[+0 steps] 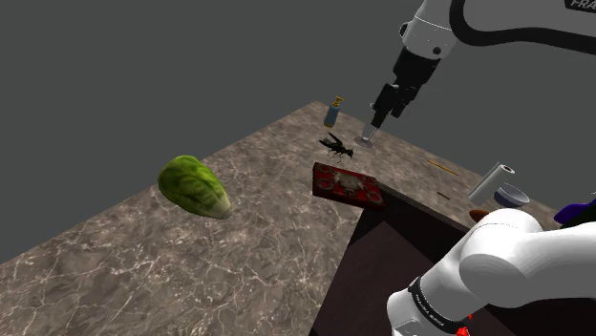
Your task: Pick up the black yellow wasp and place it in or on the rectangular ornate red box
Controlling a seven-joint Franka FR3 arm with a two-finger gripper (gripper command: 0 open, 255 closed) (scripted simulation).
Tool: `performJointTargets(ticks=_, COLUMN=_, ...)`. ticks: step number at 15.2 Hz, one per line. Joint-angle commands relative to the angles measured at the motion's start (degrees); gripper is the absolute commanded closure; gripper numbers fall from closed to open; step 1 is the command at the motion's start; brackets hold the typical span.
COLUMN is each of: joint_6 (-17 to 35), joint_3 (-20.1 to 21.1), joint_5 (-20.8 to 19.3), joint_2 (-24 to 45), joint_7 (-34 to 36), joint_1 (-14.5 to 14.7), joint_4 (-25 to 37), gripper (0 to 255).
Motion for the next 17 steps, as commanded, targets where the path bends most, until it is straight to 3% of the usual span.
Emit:
performJointTargets(ticks=1, joint_6=0.0, joint_3=0.0, joint_5=0.0, joint_2=0.0, joint_7=0.0, joint_1=0.0, joint_4=0.0, gripper=0)
performJointTargets(ticks=9, joint_6=13.3, joint_3=-8.2, joint_5=-3.7, joint_2=7.3, joint_7=-8.9, joint_1=-2.3, joint_4=-4.4, gripper=0)
performJointTargets(ticks=17, joint_6=26.3, joint_3=-16.2, joint_5=-4.7, joint_2=19.8, joint_7=-18.3, joint_1=-3.8, joint_4=-3.3, gripper=0)
